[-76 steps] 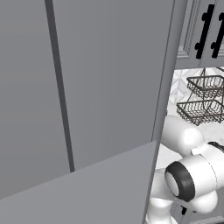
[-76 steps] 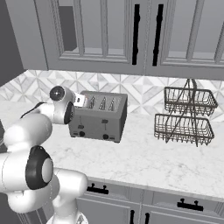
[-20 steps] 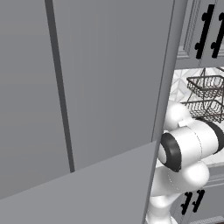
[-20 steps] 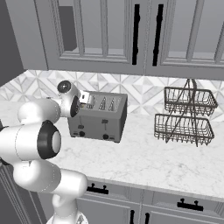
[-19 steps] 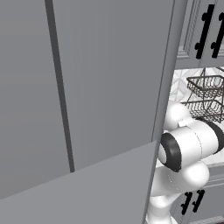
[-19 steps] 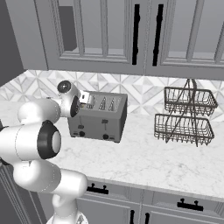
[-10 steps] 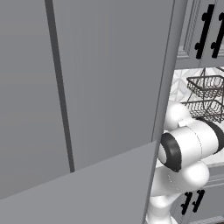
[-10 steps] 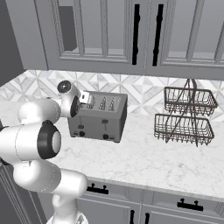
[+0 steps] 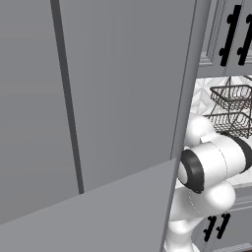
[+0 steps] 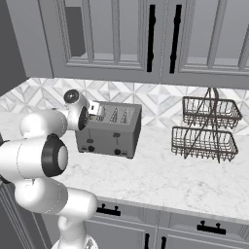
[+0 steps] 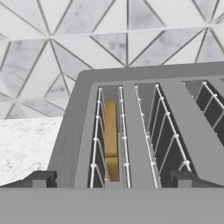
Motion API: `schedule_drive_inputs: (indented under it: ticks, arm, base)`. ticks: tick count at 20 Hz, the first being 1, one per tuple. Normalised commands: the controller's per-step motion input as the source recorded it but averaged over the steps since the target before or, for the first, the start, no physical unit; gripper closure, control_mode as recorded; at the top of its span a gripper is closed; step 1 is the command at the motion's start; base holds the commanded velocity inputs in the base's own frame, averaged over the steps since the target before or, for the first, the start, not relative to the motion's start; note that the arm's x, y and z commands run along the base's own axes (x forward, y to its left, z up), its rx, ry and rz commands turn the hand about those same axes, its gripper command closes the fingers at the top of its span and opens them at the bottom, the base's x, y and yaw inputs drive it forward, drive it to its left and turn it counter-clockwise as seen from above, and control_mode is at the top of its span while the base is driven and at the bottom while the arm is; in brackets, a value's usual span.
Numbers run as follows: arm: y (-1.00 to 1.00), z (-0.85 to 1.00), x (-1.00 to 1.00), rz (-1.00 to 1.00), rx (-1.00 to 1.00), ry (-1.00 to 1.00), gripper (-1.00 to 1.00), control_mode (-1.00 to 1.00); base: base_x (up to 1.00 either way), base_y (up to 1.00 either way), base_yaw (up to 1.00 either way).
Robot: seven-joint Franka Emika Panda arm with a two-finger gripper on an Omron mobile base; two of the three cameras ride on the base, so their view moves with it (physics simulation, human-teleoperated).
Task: Start the toaster. Once the lever pops up, take the bread to the plate on the dining counter.
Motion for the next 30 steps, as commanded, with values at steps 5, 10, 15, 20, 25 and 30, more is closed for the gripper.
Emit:
schedule_drive_inputs:
  ticks: [5,10,15,20,25,30]
  arm:
    - [0.0,0.0,0.0,0.0,0.0,0.0,-1.0,-1.0]
    - [0.0,0.0,0.0,0.0,0.0,0.0,-1.0,-1.0]
    - [0.0,0.0,0.0,0.0,0.0,0.0,-1.0,-1.0]
    - [0.0,0.0,0.0,0.0,0.0,0.0,-1.0,-1.0]
    - [0.0,0.0,0.0,0.0,0.0,0.0,-1.0,-1.0]
    - [0.0,0.0,0.0,0.0,0.0,0.0,-1.0,-1.0]
  base:
    - [0.0,0.0,0.0]
    - [0.0,0.0,0.0]
    - [0.0,0.0,0.0]
    - [0.0,0.0,0.0]
    - [0.0,0.0,0.0]
    - [0.0,0.0,0.0]
